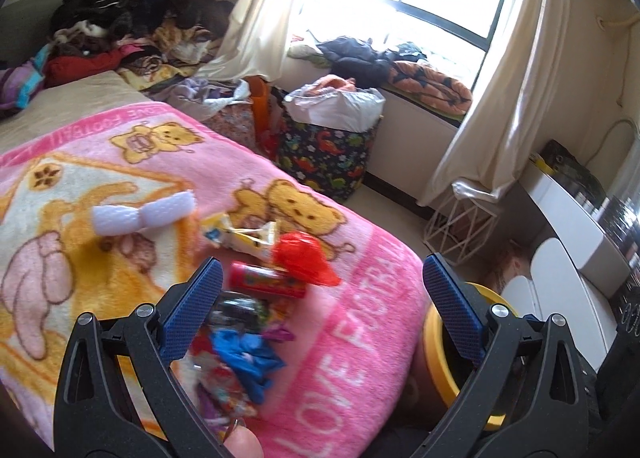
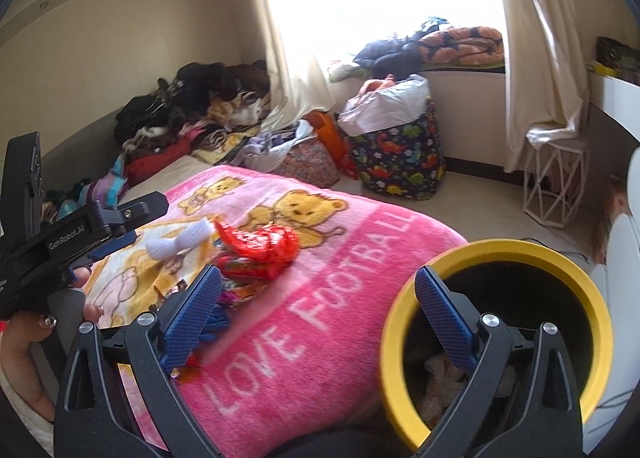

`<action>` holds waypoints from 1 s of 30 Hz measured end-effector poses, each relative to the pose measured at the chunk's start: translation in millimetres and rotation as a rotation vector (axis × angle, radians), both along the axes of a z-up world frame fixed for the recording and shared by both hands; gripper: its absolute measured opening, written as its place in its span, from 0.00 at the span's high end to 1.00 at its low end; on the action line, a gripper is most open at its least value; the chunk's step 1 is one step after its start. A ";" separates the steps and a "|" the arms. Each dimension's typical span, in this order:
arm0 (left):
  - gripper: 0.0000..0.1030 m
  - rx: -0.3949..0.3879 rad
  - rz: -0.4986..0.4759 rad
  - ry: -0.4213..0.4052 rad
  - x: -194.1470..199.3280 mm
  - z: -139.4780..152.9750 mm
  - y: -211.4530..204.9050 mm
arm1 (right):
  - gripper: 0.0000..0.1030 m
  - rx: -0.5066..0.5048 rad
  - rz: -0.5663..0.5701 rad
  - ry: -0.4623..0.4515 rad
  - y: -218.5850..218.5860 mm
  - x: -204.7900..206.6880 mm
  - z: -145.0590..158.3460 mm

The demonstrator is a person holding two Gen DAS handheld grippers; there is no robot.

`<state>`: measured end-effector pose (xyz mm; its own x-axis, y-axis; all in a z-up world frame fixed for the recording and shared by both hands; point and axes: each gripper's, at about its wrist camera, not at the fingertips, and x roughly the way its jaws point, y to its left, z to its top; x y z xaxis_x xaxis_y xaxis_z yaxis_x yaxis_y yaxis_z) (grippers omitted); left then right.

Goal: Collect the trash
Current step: 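Grasp the white foam net with the left tool while the right tool grasps the red bag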

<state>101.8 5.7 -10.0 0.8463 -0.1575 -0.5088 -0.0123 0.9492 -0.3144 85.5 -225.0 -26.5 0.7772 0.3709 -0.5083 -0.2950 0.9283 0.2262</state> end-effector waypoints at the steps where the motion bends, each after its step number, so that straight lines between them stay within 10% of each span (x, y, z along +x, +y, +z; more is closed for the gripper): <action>1: 0.11 -0.007 0.017 0.004 0.8 -1.1 8.2 | 0.08 -0.007 0.013 -0.003 6.1 2.6 0.4; 30: 0.11 -0.132 0.355 0.149 37.2 -69.0 194.3 | 0.08 -0.267 0.207 0.091 145.5 112.5 -55.7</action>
